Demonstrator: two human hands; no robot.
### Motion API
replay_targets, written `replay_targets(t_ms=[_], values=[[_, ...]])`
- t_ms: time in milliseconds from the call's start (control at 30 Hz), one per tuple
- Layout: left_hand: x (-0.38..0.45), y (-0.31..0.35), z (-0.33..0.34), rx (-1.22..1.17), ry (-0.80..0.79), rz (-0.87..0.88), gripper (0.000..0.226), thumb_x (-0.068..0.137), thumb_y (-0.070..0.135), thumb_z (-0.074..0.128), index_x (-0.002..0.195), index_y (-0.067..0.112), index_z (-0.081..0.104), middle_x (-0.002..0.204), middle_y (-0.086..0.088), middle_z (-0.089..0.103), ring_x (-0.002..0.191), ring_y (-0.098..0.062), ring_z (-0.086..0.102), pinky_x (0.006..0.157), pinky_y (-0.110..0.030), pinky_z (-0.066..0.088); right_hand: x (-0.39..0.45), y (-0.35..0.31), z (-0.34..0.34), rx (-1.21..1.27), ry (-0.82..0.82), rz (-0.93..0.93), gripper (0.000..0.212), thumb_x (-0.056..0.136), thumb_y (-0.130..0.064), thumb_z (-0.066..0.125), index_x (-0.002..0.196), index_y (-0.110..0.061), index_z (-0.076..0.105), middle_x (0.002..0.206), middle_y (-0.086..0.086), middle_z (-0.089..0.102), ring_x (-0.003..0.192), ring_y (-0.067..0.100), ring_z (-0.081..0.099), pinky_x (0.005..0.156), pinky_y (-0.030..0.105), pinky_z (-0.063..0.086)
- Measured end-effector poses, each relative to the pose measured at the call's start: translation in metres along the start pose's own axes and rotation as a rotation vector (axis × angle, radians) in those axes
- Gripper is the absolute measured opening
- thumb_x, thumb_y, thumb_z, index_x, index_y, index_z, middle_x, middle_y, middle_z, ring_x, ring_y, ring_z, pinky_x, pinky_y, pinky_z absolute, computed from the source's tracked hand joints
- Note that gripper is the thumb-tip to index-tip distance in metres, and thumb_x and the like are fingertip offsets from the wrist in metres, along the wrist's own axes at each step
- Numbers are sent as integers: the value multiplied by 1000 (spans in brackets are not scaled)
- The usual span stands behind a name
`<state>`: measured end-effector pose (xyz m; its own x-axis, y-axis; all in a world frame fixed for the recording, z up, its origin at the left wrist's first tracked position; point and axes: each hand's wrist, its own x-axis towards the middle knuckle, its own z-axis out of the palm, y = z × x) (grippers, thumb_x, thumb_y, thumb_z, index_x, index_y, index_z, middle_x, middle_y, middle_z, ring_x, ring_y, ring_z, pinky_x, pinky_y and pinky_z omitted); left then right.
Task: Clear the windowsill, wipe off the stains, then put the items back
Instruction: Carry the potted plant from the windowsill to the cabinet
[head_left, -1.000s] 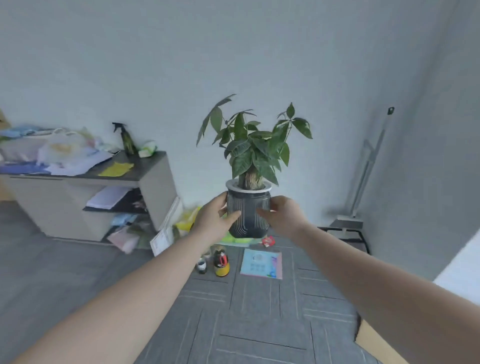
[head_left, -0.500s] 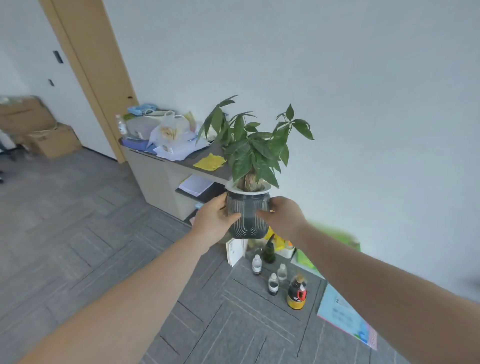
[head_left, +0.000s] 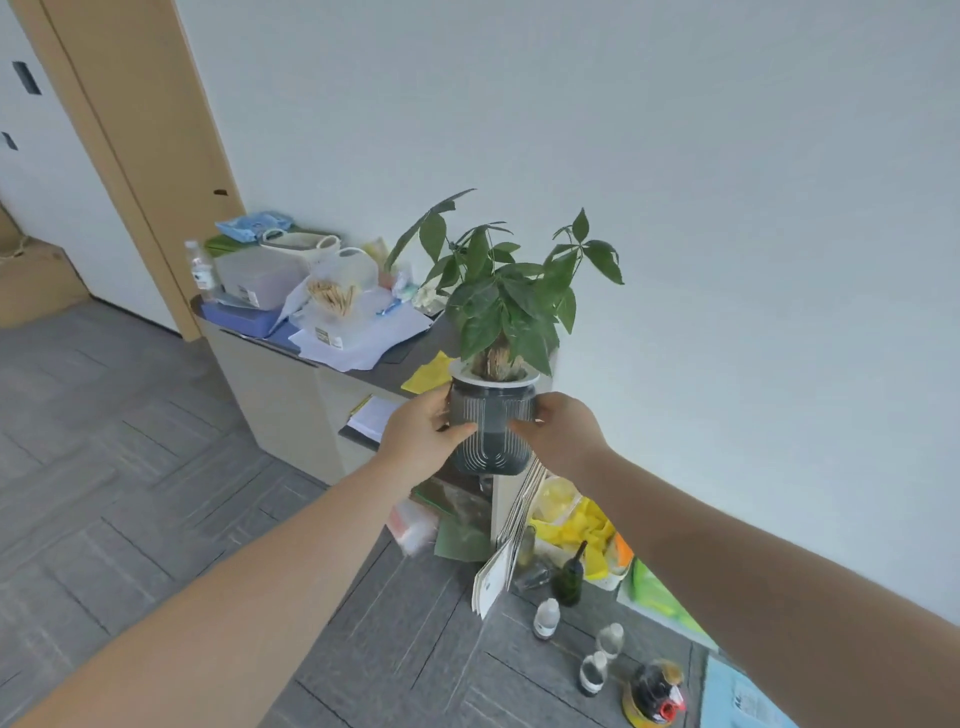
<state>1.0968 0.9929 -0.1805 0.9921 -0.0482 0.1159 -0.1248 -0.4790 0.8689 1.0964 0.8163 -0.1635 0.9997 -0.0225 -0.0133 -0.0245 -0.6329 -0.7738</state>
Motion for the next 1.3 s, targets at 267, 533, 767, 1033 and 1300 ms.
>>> replay_targets(t_ms=[267, 533, 767, 1033, 1300], values=[[164, -61, -27, 133, -102, 12, 44, 84, 18, 70, 126, 22, 57, 120, 9, 65, 102, -5, 62, 90, -22, 45, 158, -6, 55, 21, 18, 48, 19, 88, -28, 62, 94, -11, 67, 78, 0, 63, 80, 24, 57, 65, 28, 43], [323, -122, -48, 145, -115, -29, 45, 81, 14, 72, 124, 20, 60, 102, 11, 67, 99, -11, 65, 97, -30, 47, 323, -11, 114, 5, 0, 88, 26, 88, -28, 61, 107, -11, 67, 99, 7, 69, 96, 29, 62, 74, 30, 44], [429, -166, -44, 89, -243, -17, 44, 83, 13, 70, 125, 21, 59, 119, 5, 67, 110, -12, 63, 96, -25, 45, 411, -12, 131, -32, 36, 208, 19, 89, -24, 60, 98, -9, 65, 85, 3, 61, 82, 25, 55, 68, 27, 39], [530, -219, -9, 55, -410, 116, 57, 80, 14, 73, 134, 21, 54, 124, 2, 66, 115, -13, 62, 102, -39, 48, 473, 10, 164, -30, 231, 411, 20, 92, -24, 56, 99, -7, 63, 91, 8, 68, 77, 28, 62, 57, 29, 47], [576, -276, 13, 4, -493, 71, 66, 78, 11, 76, 139, 14, 49, 130, -1, 62, 118, -12, 60, 105, -30, 45, 515, 45, 208, -6, 284, 507, 25, 91, -28, 60, 111, -15, 64, 105, 3, 69, 98, 24, 62, 74, 28, 43]])
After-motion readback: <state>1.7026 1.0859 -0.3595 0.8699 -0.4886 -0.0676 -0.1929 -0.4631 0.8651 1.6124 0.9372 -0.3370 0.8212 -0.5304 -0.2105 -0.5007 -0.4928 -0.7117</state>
